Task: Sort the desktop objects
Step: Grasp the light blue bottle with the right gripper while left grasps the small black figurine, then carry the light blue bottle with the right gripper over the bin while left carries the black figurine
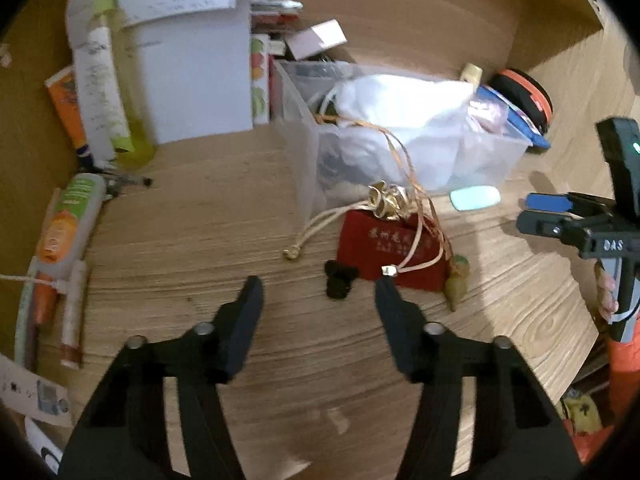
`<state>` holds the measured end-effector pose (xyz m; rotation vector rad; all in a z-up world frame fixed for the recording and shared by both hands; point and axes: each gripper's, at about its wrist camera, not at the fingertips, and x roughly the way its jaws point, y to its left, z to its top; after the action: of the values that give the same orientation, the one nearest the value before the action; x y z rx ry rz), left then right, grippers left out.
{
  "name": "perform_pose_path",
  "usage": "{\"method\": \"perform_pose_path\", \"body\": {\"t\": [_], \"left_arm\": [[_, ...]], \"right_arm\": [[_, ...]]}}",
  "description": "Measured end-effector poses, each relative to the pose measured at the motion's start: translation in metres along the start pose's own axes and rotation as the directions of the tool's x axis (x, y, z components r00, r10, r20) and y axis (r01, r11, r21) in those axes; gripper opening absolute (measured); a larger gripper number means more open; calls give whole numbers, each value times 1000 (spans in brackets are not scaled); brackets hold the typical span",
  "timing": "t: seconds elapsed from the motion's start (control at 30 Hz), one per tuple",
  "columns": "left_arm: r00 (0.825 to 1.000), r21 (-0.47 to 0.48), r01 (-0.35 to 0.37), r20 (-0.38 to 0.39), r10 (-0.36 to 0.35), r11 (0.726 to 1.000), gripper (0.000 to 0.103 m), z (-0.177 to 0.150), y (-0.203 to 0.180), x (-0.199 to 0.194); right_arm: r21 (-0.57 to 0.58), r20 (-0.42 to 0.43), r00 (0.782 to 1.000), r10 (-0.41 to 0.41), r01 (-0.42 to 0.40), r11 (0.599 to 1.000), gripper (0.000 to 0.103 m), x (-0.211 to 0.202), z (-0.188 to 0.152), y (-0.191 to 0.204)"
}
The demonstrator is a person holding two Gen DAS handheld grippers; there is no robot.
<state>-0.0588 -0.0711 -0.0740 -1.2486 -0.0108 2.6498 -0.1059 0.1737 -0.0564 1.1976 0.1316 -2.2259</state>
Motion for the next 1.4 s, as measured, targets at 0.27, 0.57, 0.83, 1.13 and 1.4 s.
{"method": "perform_pose_path", "body": {"t": [0.27,0.57,0.83,1.13,1.4], "left_arm": [[999,64,27,-27,-26,998,36,12,-11,12],[998,89,54,-42,-51,995,27,11,-13,23],[1000,134,20,12,-21,991,20,7,-19,16],[995,62,63,78,-67,996,20,9,-7,1],[990,10,91,105,-92,996,20,16,-15,-15]], "right_arm": [[34,-27,999,-44,45,998,84,20,11,17],[12,-52,987,-149,150,989,84,40,23,34],[-21,-24,975,-220,220,975,77,48,25,44],[-76,25,987,-159,161,984,71,20,11,43],[-65,123,986,-115,124,990,71,-26,6,34]]}}
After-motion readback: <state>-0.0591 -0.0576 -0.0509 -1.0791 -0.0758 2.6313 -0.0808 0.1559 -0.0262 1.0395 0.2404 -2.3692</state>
